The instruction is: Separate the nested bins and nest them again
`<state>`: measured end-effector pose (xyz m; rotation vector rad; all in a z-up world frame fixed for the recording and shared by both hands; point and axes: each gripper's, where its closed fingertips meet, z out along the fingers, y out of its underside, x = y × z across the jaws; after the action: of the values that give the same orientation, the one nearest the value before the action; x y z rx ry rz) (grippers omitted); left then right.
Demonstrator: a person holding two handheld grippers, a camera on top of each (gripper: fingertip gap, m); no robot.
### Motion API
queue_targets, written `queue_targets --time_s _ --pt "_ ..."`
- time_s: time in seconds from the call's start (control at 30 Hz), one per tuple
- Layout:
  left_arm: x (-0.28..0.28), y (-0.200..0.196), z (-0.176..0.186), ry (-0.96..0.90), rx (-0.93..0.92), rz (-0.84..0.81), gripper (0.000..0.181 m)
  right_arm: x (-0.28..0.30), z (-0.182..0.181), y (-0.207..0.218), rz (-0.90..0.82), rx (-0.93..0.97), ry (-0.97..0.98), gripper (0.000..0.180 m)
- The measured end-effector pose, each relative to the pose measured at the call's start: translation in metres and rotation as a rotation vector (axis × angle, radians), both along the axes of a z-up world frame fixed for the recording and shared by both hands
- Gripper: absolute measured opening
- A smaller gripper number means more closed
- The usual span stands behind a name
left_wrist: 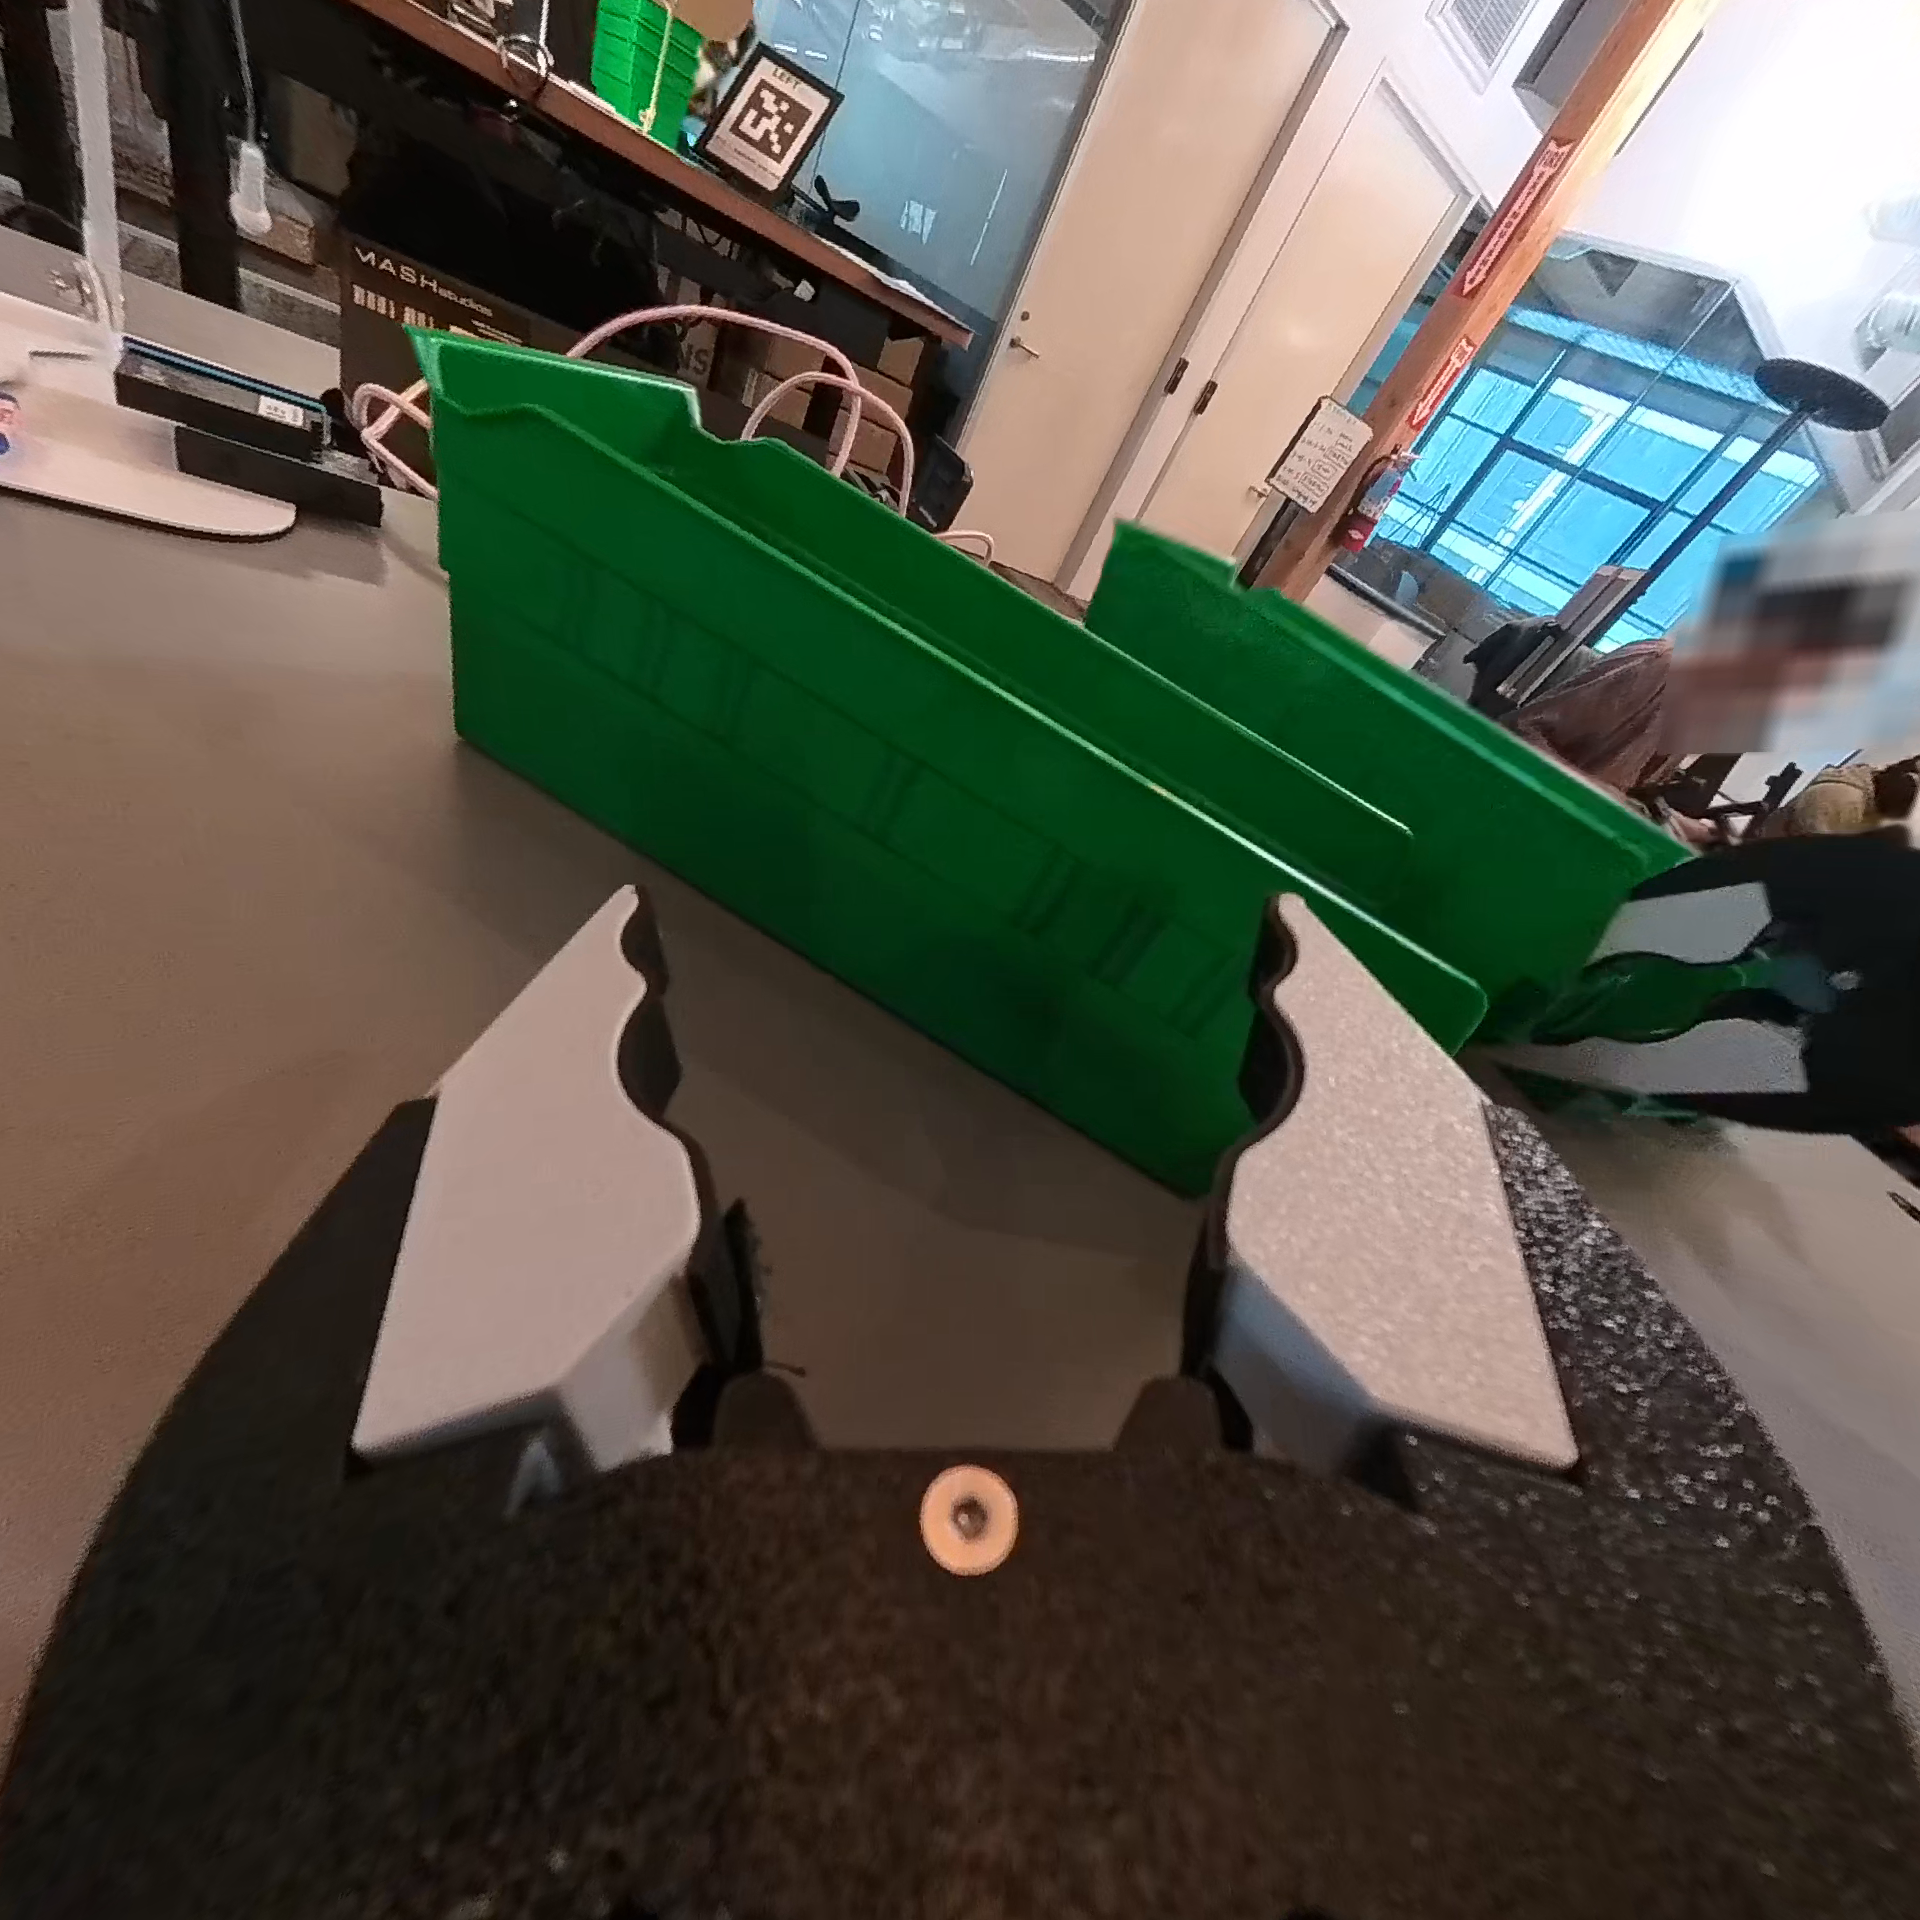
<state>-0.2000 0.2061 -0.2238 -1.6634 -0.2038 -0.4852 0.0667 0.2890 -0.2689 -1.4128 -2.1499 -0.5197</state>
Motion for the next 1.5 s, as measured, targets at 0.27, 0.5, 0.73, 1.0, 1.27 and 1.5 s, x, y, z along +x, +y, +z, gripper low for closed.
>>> queue_targets --time_s 0.27,0.5,0.73,1.0,1.27,1.5 --pt "-0.002 -0.001 0.001 -0.029 0.008 0.001 0.110 -0.042 0.079 -0.021 0.200 0.165 0.106 0.023" --pt "-0.003 -0.001 0.001 -0.045 0.011 -0.001 0.109 -0.103 0.087 -0.068 0.486 0.091 0.117 0.024" --pt "-0.006 -0.002 0.002 -0.056 0.017 0.003 0.109 -0.127 0.072 -0.069 0.549 0.047 0.031 0.024" --pt "-0.007 -0.002 0.003 -0.075 0.020 -0.004 0.109 -0.141 0.062 -0.066 0.576 0.015 0.003 0.024" --pt "-0.006 -0.002 0.003 -0.085 0.021 -0.010 0.109 -0.147 0.048 -0.061 0.588 0.004 -0.027 0.024" --pt "-0.005 -0.002 0.002 -0.093 0.020 -0.016 0.108 -0.153 0.034 -0.058 0.597 0.025 -0.006 0.029"
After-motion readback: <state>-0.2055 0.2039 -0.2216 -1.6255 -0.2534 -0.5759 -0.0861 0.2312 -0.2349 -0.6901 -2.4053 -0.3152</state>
